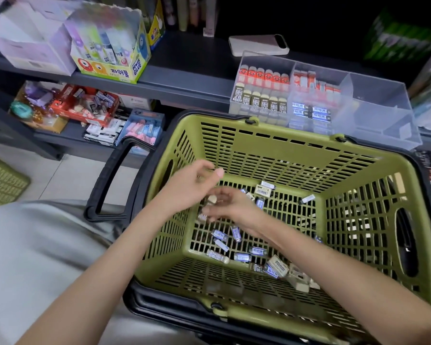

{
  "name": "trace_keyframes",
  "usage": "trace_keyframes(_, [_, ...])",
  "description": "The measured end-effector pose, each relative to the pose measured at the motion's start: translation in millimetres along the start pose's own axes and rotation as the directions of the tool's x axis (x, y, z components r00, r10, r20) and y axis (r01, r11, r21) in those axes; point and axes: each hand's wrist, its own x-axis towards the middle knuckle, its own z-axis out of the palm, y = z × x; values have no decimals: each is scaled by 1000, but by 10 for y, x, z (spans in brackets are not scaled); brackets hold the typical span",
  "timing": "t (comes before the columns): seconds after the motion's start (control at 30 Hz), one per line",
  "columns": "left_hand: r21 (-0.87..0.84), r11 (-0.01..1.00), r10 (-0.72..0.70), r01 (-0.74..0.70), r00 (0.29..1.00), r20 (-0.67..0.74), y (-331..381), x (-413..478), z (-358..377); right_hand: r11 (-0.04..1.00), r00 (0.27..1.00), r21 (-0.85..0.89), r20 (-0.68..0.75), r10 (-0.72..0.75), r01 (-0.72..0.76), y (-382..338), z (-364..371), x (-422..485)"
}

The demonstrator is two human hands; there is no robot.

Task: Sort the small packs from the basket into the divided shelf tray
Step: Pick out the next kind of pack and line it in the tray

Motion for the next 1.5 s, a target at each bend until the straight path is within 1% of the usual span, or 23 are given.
trace_keyframes(0.07, [-46,990,-117,133,960,255,27,-30,119,994,995,23,-18,-103,103,-178,-42,-137])
trace_keyframes(0.1, [-163,963,-149,213,930,337,47,-46,167,989,990,32,-20,-143,144,-231,-56,-197])
trace_keyframes(0.17, [-413,832,-208,371,898,388,80,-52,205,976,986,141,-12,-165,165,-258,-123,-286])
trace_keyframes(0.23, [-503,736,-326,454,888,324,85,-24,172,958,993,263,-56,-104,116,-204,-215,-355])
trace_keyframes(0.27, [-512,716,-383,474,881,279,62,5,152,969,994,233,-91,-68,87,-133,-243,-377])
trace_keyframes(0.33, [-549,676,-441,491,867,232,15,46,97,977,990,-214,-133,-42,13,113,-245,-391])
trace_keyframes(0.4, [-617,604,-448,504,855,260,-8,66,61,669,996,-743,-70,-51,-18,424,-185,-334])
trace_keyframes(0.43, [-644,575,-435,504,855,281,0,57,50,492,999,-871,-23,-41,0,570,-147,-275])
trace_keyframes(0.5, [-694,524,-394,493,863,316,24,38,40,228,999,-972,46,-25,51,761,-65,-133])
trace_keyframes(0.6, [-749,444,-357,492,864,356,52,22,43,-69,987,-988,143,-68,138,936,-5,34])
trace_keyframes(0.7, [-777,377,-348,504,855,386,53,26,54,-250,969,-945,235,-80,209,1007,12,99])
trace_keyframes(0.77, [-798,326,-366,507,846,388,41,45,88,-211,971,-962,204,-125,175,978,-26,106])
trace_keyframes(0.8, [-802,317,-385,507,841,380,35,53,118,-107,977,-987,138,-165,121,930,-68,98])
trace_keyframes(0.83, [-799,322,-407,507,836,367,35,60,151,61,979,-997,40,-198,53,848,-117,76])
trace_keyframes(0.87, [-792,337,-431,508,832,350,30,69,186,307,978,-952,-70,-196,-6,728,-171,34])
trace_keyframes(0.93, [-760,397,-465,515,827,317,38,85,255,822,980,-568,-182,-76,-42,424,-294,-93])
trace_keyframes(1.0, [-698,490,-445,523,838,315,77,92,328,986,978,-156,-210,18,-52,123,-443,-258])
trace_keyframes(1.13, [-600,554,-299,577,810,504,246,113,532,994,996,104,-90,25,-16,-212,-623,-586])
trace_keyframes(1.3, [-685,378,-228,622,780,583,367,158,825,967,999,249,-2,53,-51,-231,-888,-881])
trace_keyframes(1.33, [-703,349,-233,620,784,575,359,174,857,978,996,194,-42,84,-75,-165,-956,-900])
trace_keyframes(1.4, [-710,323,-215,625,780,588,333,199,880,953,968,-243,-214,129,-180,56,-1062,-883])
trace_keyframes(1.43, [-706,325,-193,629,775,602,313,205,875,797,952,-547,-283,114,-258,190,-1095,-861])
trace_keyframes(1.5, [-703,323,-163,633,769,618,258,215,851,293,944,-897,-313,104,-330,453,-1100,-807])
